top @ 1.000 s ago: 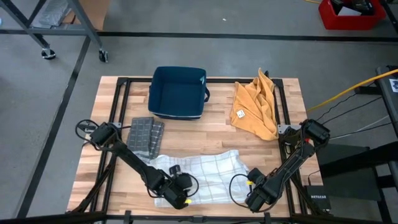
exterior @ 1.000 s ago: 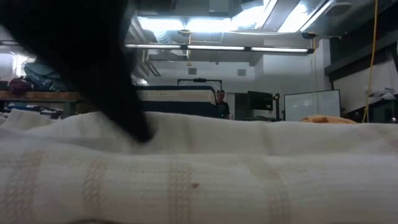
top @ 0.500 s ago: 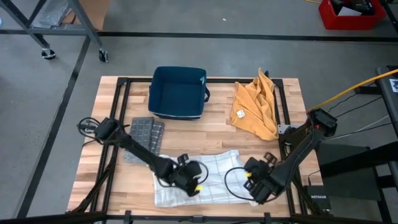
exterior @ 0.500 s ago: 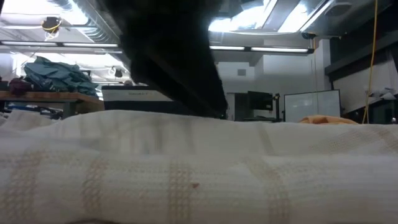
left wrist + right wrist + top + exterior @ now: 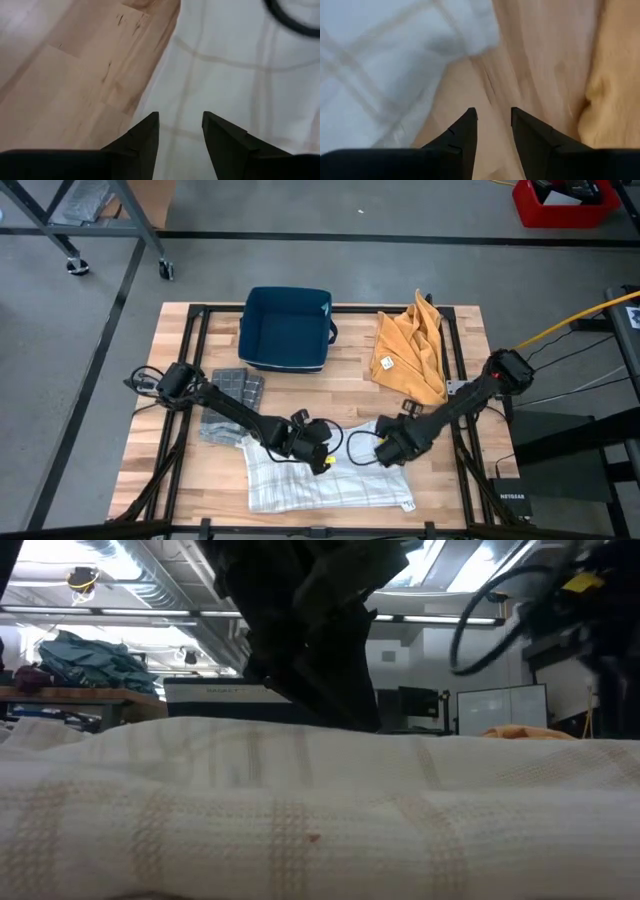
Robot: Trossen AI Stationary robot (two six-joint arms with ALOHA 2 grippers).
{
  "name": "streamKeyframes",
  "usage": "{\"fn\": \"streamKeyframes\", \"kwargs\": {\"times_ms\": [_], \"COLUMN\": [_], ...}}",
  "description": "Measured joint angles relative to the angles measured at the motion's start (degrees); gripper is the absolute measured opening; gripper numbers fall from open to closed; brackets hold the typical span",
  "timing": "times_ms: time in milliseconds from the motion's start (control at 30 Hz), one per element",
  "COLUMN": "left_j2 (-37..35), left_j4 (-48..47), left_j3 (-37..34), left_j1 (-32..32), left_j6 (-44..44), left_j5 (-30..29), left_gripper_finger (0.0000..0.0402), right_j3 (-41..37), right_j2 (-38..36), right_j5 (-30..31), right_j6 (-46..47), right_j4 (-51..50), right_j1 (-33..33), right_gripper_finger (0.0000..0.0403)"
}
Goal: Fold towel
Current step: Fold the white patterned towel
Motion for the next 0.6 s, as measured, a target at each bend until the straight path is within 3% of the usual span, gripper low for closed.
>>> {"fn": "streamKeyframes", "kwargs": {"times_ms": [300, 433, 600], "left_j2": [0.0, 0.0, 0.0], "left_j4": [-0.3, -0.3, -0.7], "left_j3": [0.0, 0.0, 0.0], "left_j1": [0.0, 0.0, -0.3], "left_j6": [-0.1, -0.1, -0.1], "left_j5": [0.3, 2.3, 3.0], "left_gripper_finger": [0.0143, 0.0143, 0.0143], "right_j3": [-0.3, -0.3, -0.2], "right_j2": [0.0, 0.0, 0.0], "right_j5": [-2.0, -7.7, -19.9], "right_j6": [-16.6, -20.1, -21.0], "right_j4": [5.7, 7.5, 3.5], "right_j1": [-6.7, -8.7, -8.7], "right_gripper_finger": [0.0124, 0.0124, 0.0124]}}
